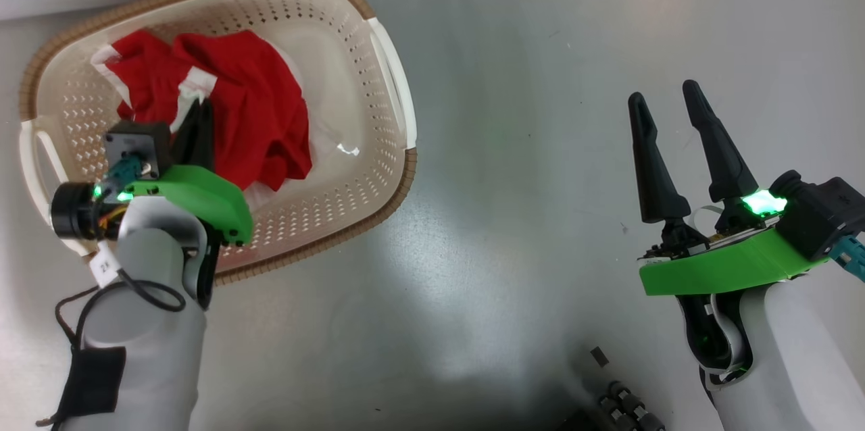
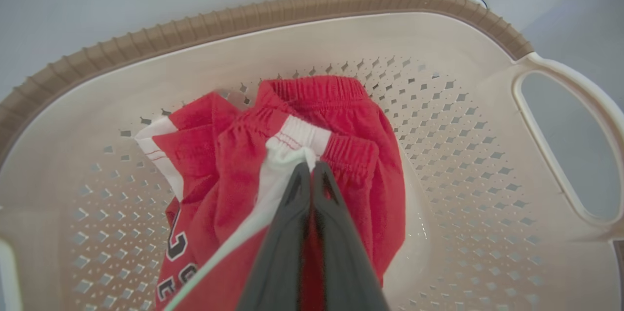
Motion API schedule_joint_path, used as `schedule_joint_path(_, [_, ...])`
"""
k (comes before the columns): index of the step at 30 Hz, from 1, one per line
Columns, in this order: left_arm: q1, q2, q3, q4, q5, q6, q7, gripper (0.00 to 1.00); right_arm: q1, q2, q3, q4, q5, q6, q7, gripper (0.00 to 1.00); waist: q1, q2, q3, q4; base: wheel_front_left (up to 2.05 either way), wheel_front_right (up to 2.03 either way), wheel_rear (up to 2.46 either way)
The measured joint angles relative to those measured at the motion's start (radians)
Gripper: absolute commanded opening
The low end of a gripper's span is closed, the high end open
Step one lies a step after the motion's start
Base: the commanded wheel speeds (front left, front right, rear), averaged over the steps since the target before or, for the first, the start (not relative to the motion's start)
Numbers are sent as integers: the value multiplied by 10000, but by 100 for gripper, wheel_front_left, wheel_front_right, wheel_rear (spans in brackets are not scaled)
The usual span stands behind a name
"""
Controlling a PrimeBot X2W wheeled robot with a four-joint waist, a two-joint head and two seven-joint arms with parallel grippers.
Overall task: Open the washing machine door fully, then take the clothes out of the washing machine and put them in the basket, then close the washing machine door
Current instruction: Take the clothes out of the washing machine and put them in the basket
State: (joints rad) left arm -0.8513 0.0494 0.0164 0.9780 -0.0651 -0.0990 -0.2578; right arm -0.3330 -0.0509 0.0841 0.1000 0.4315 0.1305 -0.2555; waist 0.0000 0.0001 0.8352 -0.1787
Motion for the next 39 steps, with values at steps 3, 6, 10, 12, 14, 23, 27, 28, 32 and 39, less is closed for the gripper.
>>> schedule_joint_path(3, [-157, 10, 6, 472, 27, 2, 0, 0, 2, 0, 17, 0, 0, -2, 0, 100, 0, 0, 33, -38, 0, 0, 0])
schedule_joint_path(6, [-290, 44, 31, 788, 23, 2, 0, 0, 3, 0, 61, 2, 0, -2, 0, 100, 0, 0, 35, -71, 0, 0, 0])
schedule_joint_path(10, [-351, 54, 56, 926, 10, 2, 0, 4, 4, 0, 81, 4, 0, -2, 0, 100, 0, 0, -17, -70, 0, 0, 0])
schedule_joint_path(12, [-347, 50, 119, 861, -71, 4, 0, 78, 5, 0, 77, 17, -2, -2, 0, 100, 0, 0, -88, -27, 0, 0, 0])
schedule_joint_path(14, [-338, 42, 146, 769, -98, 4, 0, 100, 9, 0, 67, 33, -4, -2, 0, 100, 0, 0, -159, 10, 0, 0, 0])
schedule_joint_path(23, [135, -56, 372, 303, -391, -84, 0, 100, 18, 0, -77, 134, -123, -2, 0, 100, 0, 0, -692, 240, 0, 0, 0])
schedule_joint_path(27, [531, -104, 472, -77, -596, -98, 0, 100, 43, 0, -115, 221, -209, -2, 0, 100, 0, 0, -1055, 355, 0, 0, 0])
schedule_joint_path(28, [616, -107, 477, -161, -612, -161, 0, 100, 65, 0, -127, 238, -217, -2, 0, 100, 0, 0, -1154, 383, 0, 0, 0])
schedule_joint_path(32, [1028, -157, 523, -621, -639, -173, 0, 100, 291, 0, -201, 349, -328, -2, 0, 100, 0, 0, -1579, 507, 0, 0, 0])
schedule_joint_path(39, [1747, -230, 500, -1438, -832, -247, 0, 100, 639, -2, -372, 510, -656, -2, 0, 100, 0, 0, -2364, 766, 0, 0, 0])
